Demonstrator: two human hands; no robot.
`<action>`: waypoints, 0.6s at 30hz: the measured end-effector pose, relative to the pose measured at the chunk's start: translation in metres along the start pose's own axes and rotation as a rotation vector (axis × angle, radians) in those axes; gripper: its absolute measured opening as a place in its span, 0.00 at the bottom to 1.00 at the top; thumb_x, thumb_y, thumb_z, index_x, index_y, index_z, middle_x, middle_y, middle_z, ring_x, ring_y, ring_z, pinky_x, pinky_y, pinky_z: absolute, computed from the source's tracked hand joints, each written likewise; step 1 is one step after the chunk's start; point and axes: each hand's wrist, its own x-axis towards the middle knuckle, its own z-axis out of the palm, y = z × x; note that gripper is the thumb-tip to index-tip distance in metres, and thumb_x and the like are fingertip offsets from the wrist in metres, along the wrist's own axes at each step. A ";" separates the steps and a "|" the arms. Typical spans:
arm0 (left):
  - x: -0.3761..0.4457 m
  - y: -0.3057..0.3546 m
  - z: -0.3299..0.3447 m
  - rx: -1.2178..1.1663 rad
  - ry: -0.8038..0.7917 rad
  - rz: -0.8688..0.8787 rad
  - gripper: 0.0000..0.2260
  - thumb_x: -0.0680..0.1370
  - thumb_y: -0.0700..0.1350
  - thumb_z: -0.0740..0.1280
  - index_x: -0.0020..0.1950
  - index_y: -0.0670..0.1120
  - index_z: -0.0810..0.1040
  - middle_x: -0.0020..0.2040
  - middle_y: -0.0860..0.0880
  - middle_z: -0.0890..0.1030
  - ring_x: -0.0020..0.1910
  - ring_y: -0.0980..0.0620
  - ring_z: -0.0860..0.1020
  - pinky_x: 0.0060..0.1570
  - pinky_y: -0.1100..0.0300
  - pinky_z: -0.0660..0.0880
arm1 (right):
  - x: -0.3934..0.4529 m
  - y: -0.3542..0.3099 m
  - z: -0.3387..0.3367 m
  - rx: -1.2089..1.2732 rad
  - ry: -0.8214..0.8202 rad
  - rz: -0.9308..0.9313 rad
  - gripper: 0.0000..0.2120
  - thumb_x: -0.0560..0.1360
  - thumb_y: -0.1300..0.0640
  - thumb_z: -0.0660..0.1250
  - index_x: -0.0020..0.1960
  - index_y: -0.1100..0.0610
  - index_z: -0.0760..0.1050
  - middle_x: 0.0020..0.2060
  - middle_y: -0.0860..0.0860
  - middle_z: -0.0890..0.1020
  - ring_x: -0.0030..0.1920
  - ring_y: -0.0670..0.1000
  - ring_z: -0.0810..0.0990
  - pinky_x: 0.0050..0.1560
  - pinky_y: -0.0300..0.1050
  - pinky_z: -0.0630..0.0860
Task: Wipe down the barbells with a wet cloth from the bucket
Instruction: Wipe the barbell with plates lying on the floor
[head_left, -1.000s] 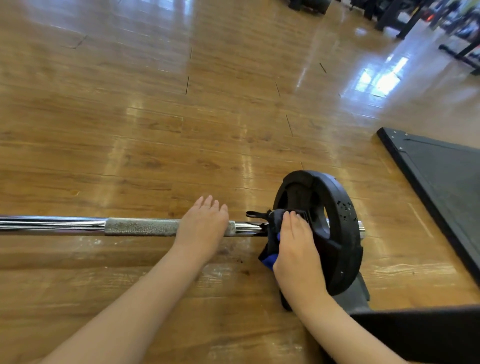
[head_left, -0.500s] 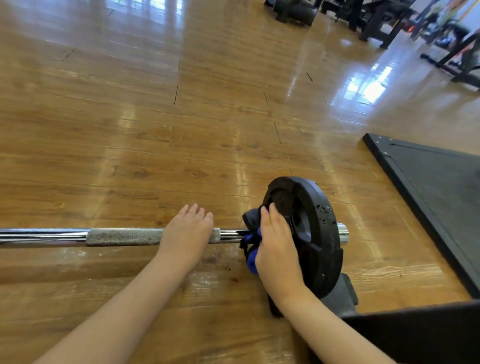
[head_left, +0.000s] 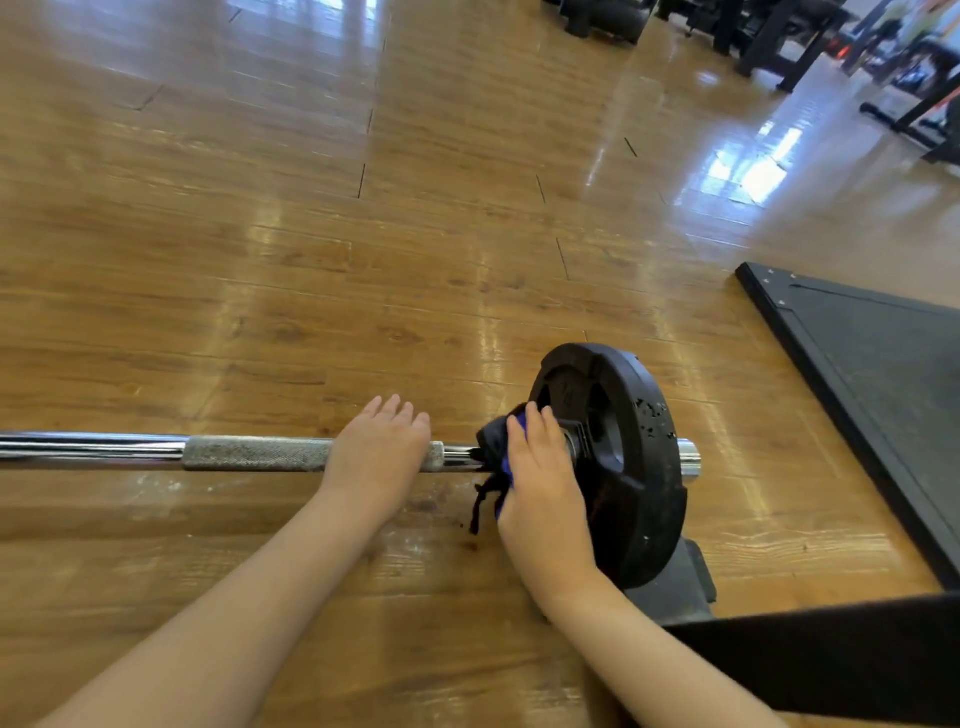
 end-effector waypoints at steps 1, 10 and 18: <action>0.001 0.000 0.001 0.004 -0.002 -0.002 0.26 0.79 0.35 0.59 0.76 0.41 0.55 0.76 0.43 0.58 0.76 0.48 0.55 0.74 0.55 0.48 | 0.006 -0.008 0.006 -0.047 -0.003 -0.069 0.29 0.60 0.71 0.73 0.61 0.69 0.75 0.60 0.64 0.77 0.63 0.63 0.74 0.63 0.61 0.65; 0.002 0.000 0.000 0.004 -0.012 0.000 0.26 0.80 0.36 0.58 0.77 0.41 0.54 0.77 0.43 0.58 0.76 0.48 0.54 0.74 0.55 0.48 | 0.012 -0.009 0.000 -0.206 -0.133 -0.223 0.29 0.57 0.63 0.78 0.57 0.65 0.79 0.53 0.60 0.82 0.55 0.58 0.81 0.58 0.58 0.73; 0.003 -0.001 0.004 0.008 0.009 0.010 0.27 0.79 0.34 0.58 0.77 0.41 0.54 0.76 0.43 0.58 0.76 0.47 0.55 0.74 0.55 0.48 | -0.005 0.012 -0.016 -0.164 0.012 -0.070 0.28 0.61 0.72 0.70 0.62 0.68 0.75 0.59 0.64 0.77 0.60 0.62 0.77 0.60 0.61 0.72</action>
